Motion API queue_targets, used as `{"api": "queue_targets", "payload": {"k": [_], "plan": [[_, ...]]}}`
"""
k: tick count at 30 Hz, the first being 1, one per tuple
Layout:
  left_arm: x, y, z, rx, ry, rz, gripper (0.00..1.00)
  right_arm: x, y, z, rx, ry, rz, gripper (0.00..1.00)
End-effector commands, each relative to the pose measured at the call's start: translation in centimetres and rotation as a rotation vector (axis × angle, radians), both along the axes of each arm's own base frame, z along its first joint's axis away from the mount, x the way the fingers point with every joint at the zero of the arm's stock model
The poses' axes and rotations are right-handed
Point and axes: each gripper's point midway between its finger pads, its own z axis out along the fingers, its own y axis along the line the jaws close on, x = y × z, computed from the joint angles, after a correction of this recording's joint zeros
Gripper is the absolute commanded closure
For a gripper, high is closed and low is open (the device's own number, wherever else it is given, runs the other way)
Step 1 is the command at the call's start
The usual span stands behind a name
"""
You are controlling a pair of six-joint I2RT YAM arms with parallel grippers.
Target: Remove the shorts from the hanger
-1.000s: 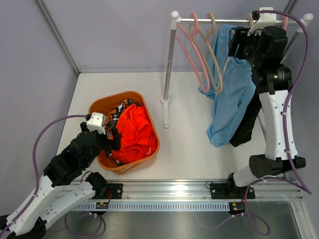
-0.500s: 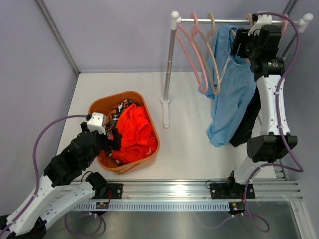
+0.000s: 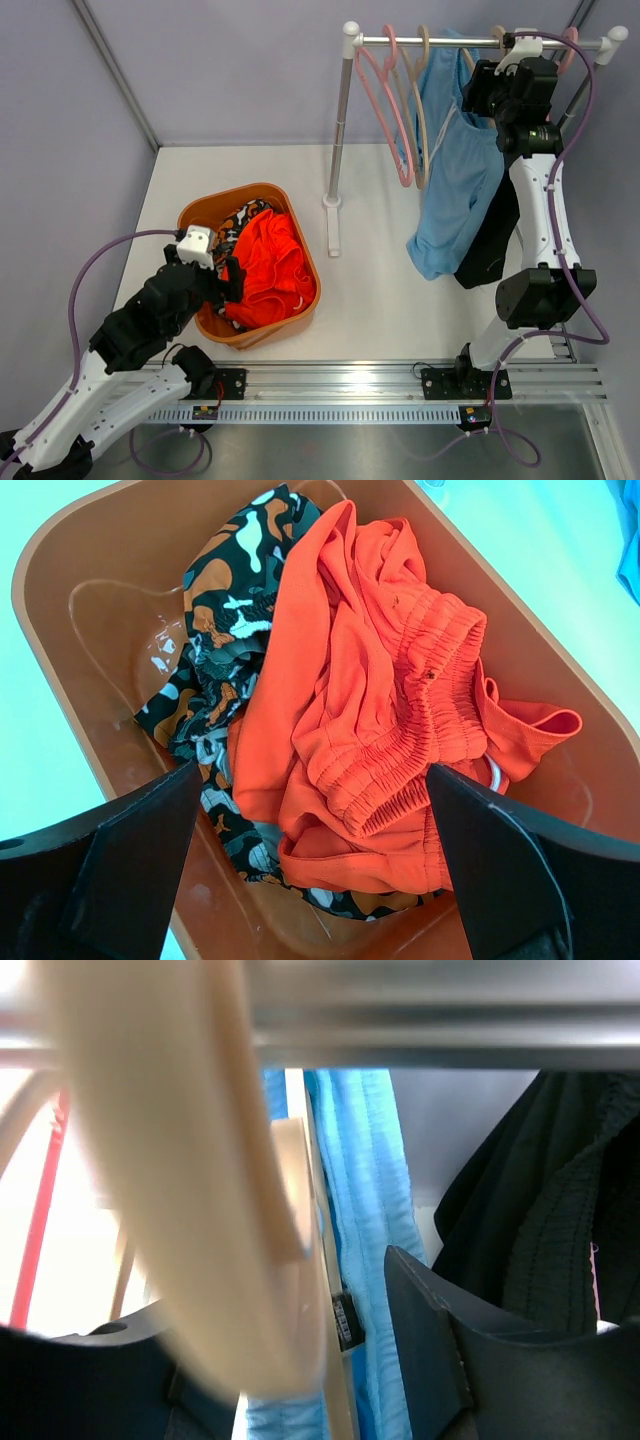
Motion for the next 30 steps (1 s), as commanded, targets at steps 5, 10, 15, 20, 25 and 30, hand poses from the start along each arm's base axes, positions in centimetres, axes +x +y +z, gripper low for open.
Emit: {"api": "queue_targets", "payload": {"k": [5,10,15,20,25,30], "plan": [[0.5,-0.6,0.5,-0.012,-0.021,-0.016,0.01,-1.4,-0.1,4.5,0.002,-0.14,-0.007,0.43],[0.5,-0.7,0.4,-0.011,-0.018,-0.019,0.01,-1.9,0.2,5.7,0.034,-0.178,-0.001,0.43],[0.5,-0.6,0.4,-0.011,-0.019,-0.014,0.01,-1.7,0.0,5.6,0.023,-0.153,-0.012,0.43],[0.4,-0.6,0.5,-0.013,-0.02,-0.017,0.01,-1.7,0.1,6.3,0.023,-0.165,-0.004,0.46],[0.4,-0.6,0.5,-0.012,-0.02,-0.014,0.01,-1.1,0.4,5.7,0.032,-0.135,0.011,0.48],[0.4,-0.6,0.5,-0.012,-0.02,-0.014,0.01,-1.0,0.6,5.6,0.037,-0.133,0.022,0.5]]}}
